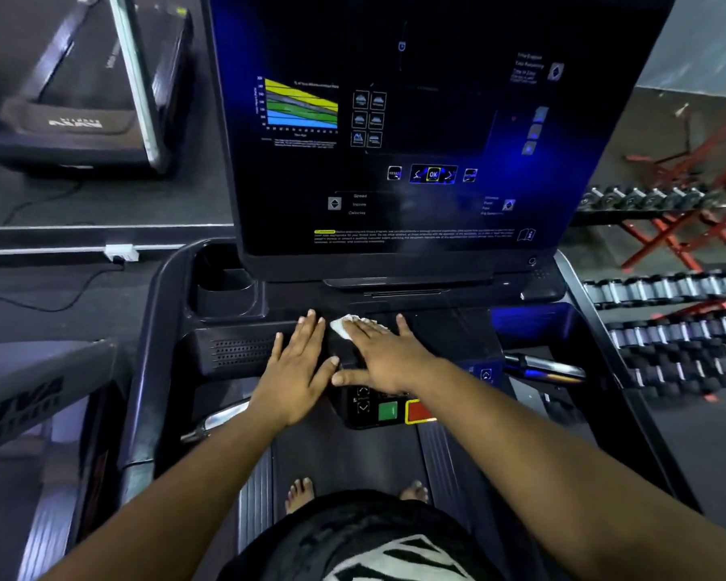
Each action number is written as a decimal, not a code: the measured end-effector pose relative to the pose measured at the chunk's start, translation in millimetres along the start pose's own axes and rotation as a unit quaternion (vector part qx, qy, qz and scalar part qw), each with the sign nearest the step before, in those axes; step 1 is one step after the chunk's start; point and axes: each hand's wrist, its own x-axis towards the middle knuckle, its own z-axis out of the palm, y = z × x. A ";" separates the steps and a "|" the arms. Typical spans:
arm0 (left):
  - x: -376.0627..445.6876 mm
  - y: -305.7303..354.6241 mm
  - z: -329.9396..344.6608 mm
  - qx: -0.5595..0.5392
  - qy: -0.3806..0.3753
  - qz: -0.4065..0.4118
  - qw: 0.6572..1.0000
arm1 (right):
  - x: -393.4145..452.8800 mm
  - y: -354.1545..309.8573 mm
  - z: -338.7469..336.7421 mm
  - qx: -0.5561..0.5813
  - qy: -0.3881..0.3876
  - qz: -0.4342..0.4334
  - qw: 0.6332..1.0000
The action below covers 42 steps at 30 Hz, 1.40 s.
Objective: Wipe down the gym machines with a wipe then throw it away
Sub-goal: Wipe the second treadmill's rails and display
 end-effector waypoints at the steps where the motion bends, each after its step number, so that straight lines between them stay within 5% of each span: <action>1: 0.2 1.6 0.0 0.004 -0.002 0.003 1.000 | -6.3 13.8 0.2 -0.007 -0.004 0.003 1.000; 8: 33.4 43.9 4.6 0.082 -0.031 0.039 0.995 | -53.4 131.9 -7.6 -0.019 -0.009 0.111 0.994; 19: 69.1 117.4 34.5 0.211 -0.129 0.063 0.967 | -119.7 117.5 44.1 -0.045 0.121 0.130 0.983; 29: 90.6 153.9 60.5 0.229 -0.192 0.063 0.952 | -75.6 176.3 18.5 0.160 0.092 0.132 0.974; 35: 105.3 175.4 71.6 0.236 -0.208 0.080 0.946 | -120.0 188.9 82.5 0.103 0.289 0.097 0.947; 42: 134.9 210.3 94.6 0.266 -0.224 0.139 0.927 | -138.1 233.4 116.5 0.019 0.325 0.150 0.934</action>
